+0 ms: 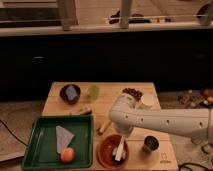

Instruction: Wipe red bowl with brush

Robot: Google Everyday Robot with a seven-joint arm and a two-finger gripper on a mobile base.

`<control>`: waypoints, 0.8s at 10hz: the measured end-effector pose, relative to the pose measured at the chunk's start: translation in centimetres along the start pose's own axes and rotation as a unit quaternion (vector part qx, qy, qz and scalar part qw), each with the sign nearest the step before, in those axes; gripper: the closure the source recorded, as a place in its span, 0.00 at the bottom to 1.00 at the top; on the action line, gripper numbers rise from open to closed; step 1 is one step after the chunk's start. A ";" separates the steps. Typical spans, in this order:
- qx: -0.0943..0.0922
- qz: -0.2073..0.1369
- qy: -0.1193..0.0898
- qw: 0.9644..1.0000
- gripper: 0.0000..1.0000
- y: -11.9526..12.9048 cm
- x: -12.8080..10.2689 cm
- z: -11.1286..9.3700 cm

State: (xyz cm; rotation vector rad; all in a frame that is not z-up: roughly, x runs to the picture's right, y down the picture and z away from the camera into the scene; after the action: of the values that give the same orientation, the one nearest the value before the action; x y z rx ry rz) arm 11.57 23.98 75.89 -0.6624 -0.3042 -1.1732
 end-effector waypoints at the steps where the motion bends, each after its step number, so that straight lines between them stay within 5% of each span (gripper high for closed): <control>1: 0.000 0.007 0.003 1.000 1.00 0.1 0.7 -0.1; 4: 0.010 0.012 0.011 1.000 1.00 -0.6 2.2 -1.2; 8: 0.032 -0.017 0.017 0.999 1.00 -3.4 1.3 -2.8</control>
State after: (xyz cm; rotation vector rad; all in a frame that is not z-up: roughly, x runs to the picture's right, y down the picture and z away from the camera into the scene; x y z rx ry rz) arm 8.61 20.46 75.49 -0.5833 -0.3243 -1.2004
